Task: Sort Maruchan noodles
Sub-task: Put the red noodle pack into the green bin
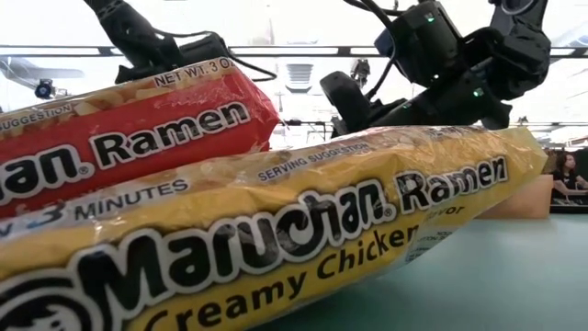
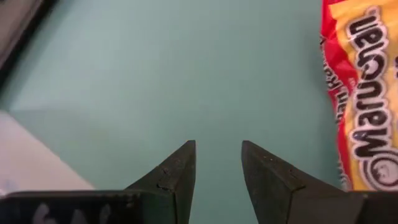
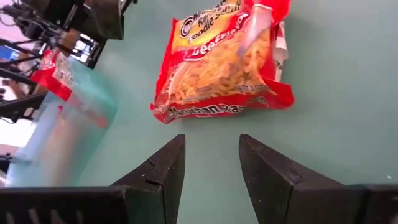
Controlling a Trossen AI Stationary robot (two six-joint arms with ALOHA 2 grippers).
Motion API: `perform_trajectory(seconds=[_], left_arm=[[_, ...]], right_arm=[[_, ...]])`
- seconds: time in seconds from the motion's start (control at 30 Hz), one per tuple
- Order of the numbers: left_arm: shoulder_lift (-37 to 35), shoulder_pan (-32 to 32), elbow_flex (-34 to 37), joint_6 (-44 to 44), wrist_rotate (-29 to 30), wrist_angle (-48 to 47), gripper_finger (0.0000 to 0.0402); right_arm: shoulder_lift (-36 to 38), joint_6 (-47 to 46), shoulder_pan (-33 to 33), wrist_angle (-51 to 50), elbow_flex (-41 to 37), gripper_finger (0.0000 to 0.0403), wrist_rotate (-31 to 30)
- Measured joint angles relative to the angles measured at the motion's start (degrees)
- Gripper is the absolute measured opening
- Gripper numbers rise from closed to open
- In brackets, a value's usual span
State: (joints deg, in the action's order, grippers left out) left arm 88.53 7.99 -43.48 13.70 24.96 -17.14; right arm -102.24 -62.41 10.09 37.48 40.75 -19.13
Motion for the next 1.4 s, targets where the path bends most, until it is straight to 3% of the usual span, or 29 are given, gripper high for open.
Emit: perform_trajectory(seconds=[0.37,0.73,0.93,1.1,1.23,1.4], left_arm=[[5.5,0.0,0.1,3.5,-9.9,3.3,0.0113],[7.2,-0.6,0.1,3.5,-29.7,17.3,0.0113],[7.2,-0.8,0.1,3.4,-32.8,19.1,0.0113],[6.7,-0.8,0.1,3.9,-40.8,19.2,0.0114],[6.0,-0.5,0.1,6.4,-41.4,17.7,0.0114],[5.9,-0.3,0.1,9.8,-42.6,16.8,0.0114]], right_arm=[[-0.8,3.7,0.0,-0.8,1.2,0.0139,-0.2],[-0.2,5.8,0.0,-7.2,1.1,0.0139,0.0],[1.0,6.0,0.0,-8.2,0.7,0.0139,3.3],[5.2,7.1,0.0,-18.2,0.6,0.0139,5.7],[8.8,8.1,0.0,-25.0,0.5,0.0139,5.6],[10.4,9.2,0.2,-24.8,0.5,0.0139,5.4]])
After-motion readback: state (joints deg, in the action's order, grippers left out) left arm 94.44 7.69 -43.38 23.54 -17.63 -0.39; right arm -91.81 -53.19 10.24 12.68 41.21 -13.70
